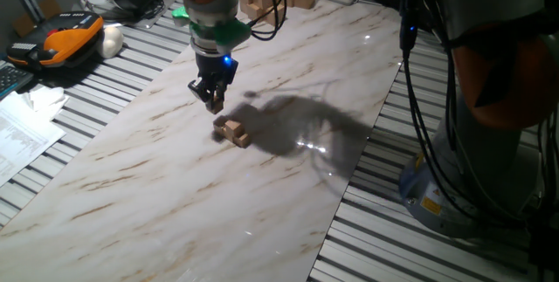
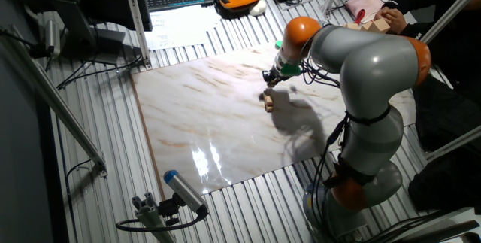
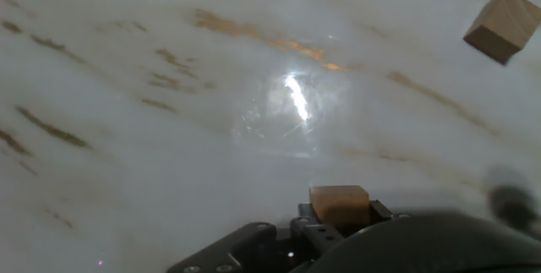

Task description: Stack the blocks into a pyramid shape

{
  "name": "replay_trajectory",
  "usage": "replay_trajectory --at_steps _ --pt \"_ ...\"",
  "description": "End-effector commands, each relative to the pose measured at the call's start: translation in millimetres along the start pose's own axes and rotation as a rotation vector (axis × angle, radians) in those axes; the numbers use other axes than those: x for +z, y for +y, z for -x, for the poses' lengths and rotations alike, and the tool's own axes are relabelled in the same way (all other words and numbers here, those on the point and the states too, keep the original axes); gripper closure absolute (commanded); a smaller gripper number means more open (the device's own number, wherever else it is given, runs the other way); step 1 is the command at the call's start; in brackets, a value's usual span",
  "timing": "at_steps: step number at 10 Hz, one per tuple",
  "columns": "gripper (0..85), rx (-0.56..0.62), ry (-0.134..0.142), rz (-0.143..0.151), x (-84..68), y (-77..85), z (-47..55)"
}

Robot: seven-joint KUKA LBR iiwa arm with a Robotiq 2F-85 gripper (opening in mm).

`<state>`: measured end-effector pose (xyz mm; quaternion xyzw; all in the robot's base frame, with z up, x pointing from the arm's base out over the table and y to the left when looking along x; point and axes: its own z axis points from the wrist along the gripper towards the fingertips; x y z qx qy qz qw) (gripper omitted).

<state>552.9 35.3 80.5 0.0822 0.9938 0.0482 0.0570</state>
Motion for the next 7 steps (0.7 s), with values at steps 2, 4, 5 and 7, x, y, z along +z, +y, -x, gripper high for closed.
replay_trajectory --at_steps 2,4,5,7 --pt "85.0 -0.116 0.012 0.037 0.0 0.2 0.0" --pt "85.0 -0.078 0.011 0.018 -0.5 4.7 -2.3" --pt "85.0 -0.049 0.012 0.001 -3.1 18.8 -11.6" --pt "85.0 -0.037 0.006 -0.02 -5.5 25.4 -19.3"
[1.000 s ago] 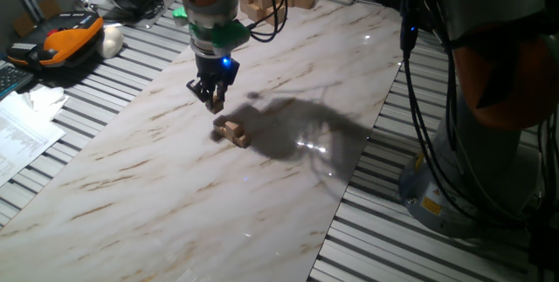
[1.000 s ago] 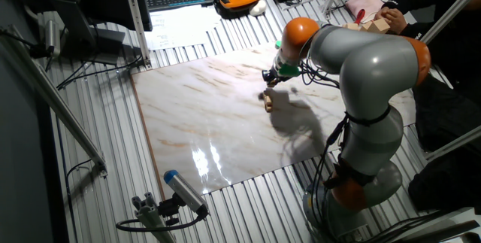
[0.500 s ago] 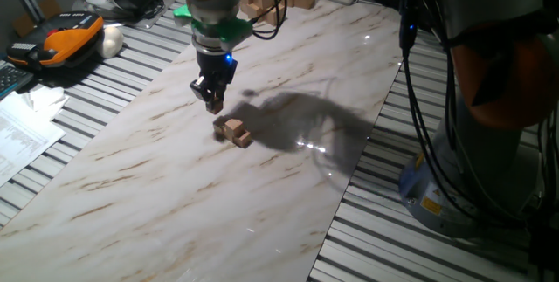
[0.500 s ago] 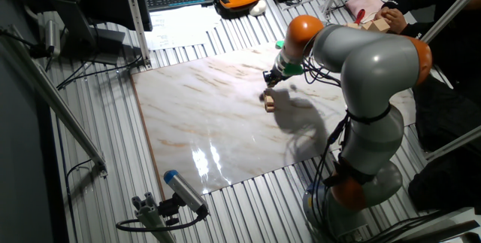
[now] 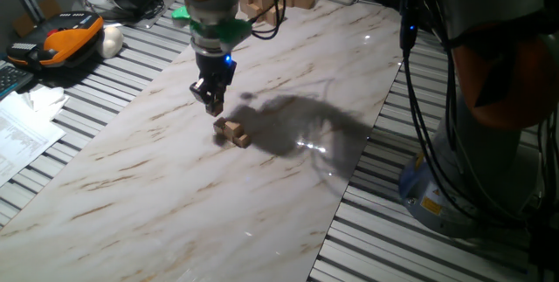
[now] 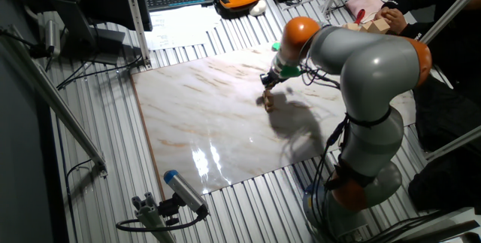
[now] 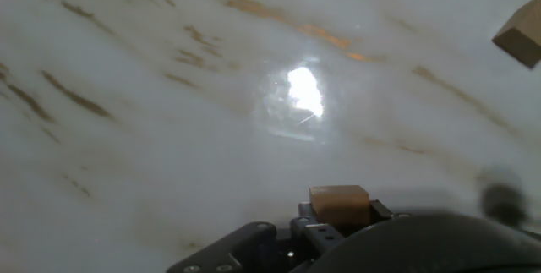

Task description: Stack the blocks into a pyramid shape

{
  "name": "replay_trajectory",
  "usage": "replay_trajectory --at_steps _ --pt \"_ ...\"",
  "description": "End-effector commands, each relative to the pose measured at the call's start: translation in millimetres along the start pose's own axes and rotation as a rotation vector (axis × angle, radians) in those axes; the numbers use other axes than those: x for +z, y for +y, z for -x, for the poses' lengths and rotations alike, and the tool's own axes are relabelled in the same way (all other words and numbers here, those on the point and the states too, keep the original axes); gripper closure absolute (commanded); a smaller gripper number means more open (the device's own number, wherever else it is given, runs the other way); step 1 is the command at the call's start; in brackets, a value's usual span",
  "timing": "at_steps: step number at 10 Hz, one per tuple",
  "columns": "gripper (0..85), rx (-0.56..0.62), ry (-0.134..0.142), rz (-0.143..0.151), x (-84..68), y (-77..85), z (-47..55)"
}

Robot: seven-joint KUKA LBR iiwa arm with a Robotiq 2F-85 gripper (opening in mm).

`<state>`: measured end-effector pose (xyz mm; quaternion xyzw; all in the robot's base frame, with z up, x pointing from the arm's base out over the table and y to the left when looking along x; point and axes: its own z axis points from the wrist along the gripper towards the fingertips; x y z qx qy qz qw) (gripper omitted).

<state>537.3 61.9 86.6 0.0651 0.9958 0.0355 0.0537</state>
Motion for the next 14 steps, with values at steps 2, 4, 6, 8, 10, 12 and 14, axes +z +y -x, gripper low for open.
replay_trajectory --at_steps 2,4,6,8,10,12,14 --pt "85.0 0.006 -0.006 -0.014 2.3 -6.5 -2.0" --pt "85.0 0.028 -0.016 -0.015 7.8 -8.3 -7.8" --pt "85.0 0.041 -0.017 -0.013 12.3 -8.2 -11.9" --pt "85.0 0.049 -0.015 -0.011 13.1 -6.4 -14.3" --pt "85.0 0.056 -0.002 -0.01 11.8 -4.6 -16.4" --pt "85.0 0.058 -0.001 -0.012 11.8 -4.2 -17.9" --pt "85.0 0.061 0.003 -0.016 11.7 -4.4 -20.1"
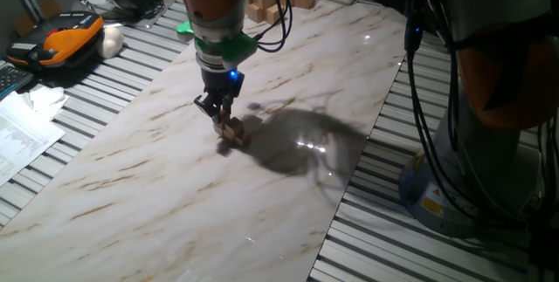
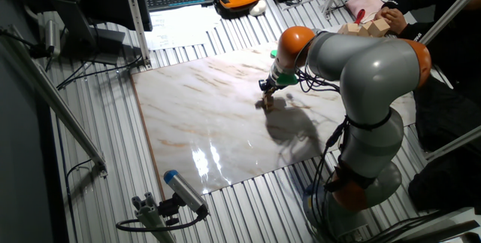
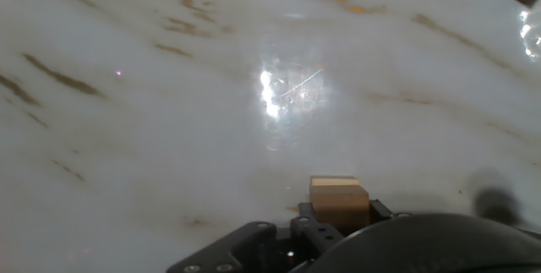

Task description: Stack the blocks into a pyramid shape

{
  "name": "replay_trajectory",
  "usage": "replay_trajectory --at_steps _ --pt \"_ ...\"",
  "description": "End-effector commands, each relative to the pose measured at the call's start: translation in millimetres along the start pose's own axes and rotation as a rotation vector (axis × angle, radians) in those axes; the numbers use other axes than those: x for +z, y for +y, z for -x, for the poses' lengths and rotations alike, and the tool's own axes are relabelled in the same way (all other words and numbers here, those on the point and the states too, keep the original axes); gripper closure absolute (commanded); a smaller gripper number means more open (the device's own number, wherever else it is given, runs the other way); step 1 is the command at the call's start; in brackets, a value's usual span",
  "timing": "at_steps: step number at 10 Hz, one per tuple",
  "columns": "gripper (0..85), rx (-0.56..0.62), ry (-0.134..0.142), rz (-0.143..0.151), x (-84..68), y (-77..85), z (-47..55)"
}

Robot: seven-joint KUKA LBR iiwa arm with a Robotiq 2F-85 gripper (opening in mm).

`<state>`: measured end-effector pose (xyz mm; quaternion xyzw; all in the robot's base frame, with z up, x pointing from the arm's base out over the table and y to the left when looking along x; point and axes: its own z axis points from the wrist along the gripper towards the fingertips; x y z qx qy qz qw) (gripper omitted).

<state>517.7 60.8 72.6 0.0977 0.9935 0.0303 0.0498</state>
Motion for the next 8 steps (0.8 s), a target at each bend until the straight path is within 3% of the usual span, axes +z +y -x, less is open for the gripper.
replay_trajectory --at_steps 1,8 --pt "85.0 0.004 0.0 0.0 -0.3 -0.9 -0.5" --pt "85.0 0.049 0.004 -0.013 -0.8 0.9 -4.5"
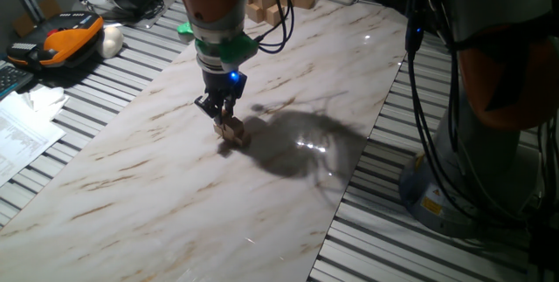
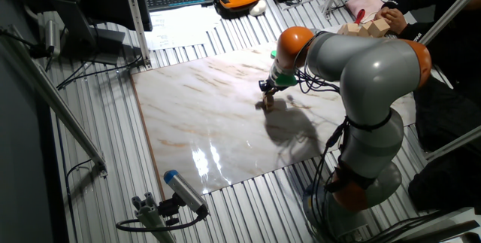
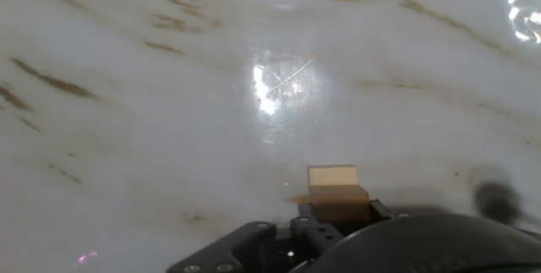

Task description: Stack the blocks into a pyramid shape

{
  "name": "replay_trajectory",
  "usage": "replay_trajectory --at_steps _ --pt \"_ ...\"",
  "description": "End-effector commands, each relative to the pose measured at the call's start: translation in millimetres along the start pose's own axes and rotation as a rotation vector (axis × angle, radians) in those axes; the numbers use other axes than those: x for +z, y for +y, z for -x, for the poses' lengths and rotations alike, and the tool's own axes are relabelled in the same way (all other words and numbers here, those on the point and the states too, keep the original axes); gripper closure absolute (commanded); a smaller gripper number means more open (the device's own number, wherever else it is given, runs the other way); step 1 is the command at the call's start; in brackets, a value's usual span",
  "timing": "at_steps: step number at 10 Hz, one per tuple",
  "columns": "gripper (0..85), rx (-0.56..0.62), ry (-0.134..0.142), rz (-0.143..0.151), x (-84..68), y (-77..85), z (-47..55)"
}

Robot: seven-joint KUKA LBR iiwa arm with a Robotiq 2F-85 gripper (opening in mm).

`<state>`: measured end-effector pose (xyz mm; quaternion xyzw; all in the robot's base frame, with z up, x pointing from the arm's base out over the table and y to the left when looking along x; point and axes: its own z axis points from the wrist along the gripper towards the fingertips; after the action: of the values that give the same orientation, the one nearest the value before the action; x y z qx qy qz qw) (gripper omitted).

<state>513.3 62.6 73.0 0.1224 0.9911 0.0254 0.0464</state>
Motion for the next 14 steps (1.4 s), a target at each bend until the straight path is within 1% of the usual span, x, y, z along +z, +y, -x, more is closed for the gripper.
replay_trajectory --at_steps 1,4,5,6,7,8,9,11,12,14 --pt "85.0 0.003 0.0 0.0 0.2 0.0 0.1" --pt "85.0 0.001 0.006 0.001 1.5 0.4 -0.3" --pt "85.0 0.003 0.005 0.007 2.3 1.1 -0.6" --pt "85.0 0.006 -0.002 0.004 2.7 1.8 -1.1" --pt "85.0 0.005 -0.01 -0.007 2.9 2.1 -1.4" --pt "68.0 0.006 -0.016 -0.013 2.9 2.1 -1.4" --pt "68.0 0.006 -0.022 -0.024 2.9 1.9 -1.3" --pt "68.0 0.007 -0.027 -0.033 2.9 0.8 -1.2" --pt "51.0 0.016 -0.033 -0.037 3.4 0.5 -1.4" --pt "51.0 0.027 -0.037 -0.043 4.3 0.1 -2.0"
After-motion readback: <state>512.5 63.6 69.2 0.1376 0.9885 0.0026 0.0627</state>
